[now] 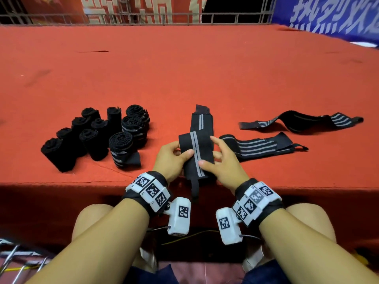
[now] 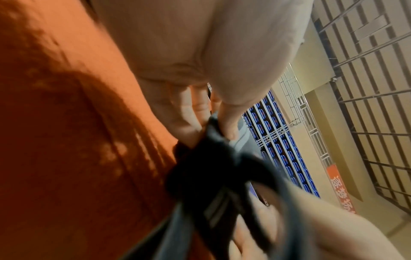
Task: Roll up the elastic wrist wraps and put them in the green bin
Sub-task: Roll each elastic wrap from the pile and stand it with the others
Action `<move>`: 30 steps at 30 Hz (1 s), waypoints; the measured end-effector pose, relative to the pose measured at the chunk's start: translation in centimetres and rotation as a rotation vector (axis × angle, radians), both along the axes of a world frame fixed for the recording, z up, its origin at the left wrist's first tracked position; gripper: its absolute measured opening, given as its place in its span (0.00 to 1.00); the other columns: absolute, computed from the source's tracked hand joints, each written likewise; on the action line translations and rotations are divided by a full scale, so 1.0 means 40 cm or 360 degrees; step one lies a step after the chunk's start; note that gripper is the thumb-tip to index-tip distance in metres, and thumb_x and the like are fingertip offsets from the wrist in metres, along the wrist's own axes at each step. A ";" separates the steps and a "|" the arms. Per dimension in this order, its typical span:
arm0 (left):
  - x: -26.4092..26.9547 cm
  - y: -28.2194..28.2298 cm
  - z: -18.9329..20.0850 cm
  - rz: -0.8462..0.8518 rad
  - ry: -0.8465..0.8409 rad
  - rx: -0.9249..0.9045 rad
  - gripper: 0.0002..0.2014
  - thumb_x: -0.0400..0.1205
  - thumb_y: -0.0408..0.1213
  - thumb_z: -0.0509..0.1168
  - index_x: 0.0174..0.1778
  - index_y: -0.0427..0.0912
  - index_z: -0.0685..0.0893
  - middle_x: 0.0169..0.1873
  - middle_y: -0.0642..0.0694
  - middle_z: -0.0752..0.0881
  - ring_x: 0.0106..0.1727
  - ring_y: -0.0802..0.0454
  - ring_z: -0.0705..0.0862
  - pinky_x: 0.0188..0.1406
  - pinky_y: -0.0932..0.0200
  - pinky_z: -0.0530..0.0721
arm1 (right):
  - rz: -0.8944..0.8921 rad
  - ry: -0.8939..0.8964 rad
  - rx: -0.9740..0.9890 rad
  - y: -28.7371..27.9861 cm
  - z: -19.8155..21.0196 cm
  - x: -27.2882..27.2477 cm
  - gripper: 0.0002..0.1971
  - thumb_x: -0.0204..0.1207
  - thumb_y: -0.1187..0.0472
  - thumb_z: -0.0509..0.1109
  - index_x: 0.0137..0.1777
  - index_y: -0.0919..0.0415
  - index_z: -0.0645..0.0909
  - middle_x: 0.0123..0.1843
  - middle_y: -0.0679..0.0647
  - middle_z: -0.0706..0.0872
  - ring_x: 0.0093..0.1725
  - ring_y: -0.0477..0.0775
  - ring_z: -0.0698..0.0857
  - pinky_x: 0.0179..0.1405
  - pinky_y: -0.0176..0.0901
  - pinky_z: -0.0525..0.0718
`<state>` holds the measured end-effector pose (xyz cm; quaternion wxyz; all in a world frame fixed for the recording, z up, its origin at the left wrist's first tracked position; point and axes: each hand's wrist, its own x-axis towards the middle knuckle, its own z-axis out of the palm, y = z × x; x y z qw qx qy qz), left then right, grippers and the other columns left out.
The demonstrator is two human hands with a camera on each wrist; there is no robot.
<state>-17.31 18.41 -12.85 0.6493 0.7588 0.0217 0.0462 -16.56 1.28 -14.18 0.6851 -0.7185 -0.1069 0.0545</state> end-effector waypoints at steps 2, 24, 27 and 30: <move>0.019 -0.002 -0.005 0.0023 -0.0069 -0.0027 0.09 0.85 0.26 0.68 0.58 0.38 0.88 0.46 0.46 0.93 0.43 0.59 0.91 0.38 0.63 0.87 | 0.0017 -0.0053 -0.0030 0.002 -0.014 0.011 0.32 0.74 0.78 0.76 0.75 0.57 0.73 0.60 0.58 0.90 0.59 0.52 0.91 0.58 0.44 0.89; 0.062 -0.011 -0.089 0.0201 0.0029 -0.0340 0.25 0.74 0.25 0.76 0.62 0.49 0.77 0.44 0.38 0.92 0.43 0.48 0.91 0.50 0.45 0.89 | -0.0070 -0.0592 -0.0270 -0.013 -0.072 0.048 0.13 0.67 0.69 0.81 0.47 0.51 0.90 0.60 0.46 0.83 0.53 0.51 0.86 0.50 0.41 0.85; 0.047 -0.018 -0.092 0.0358 -0.0173 -0.0084 0.22 0.76 0.35 0.77 0.60 0.58 0.79 0.53 0.47 0.85 0.42 0.67 0.84 0.48 0.60 0.84 | -0.0143 -0.0511 -0.0264 -0.008 -0.077 0.056 0.08 0.71 0.65 0.79 0.47 0.52 0.89 0.48 0.47 0.89 0.45 0.59 0.87 0.49 0.52 0.86; 0.027 -0.023 -0.079 0.0279 -0.0433 0.0065 0.08 0.80 0.51 0.70 0.54 0.58 0.86 0.56 0.50 0.83 0.42 0.70 0.80 0.45 0.71 0.76 | -0.0199 -0.0379 -0.0158 -0.007 -0.078 0.061 0.05 0.77 0.66 0.77 0.49 0.56 0.90 0.46 0.51 0.92 0.44 0.55 0.90 0.50 0.53 0.89</move>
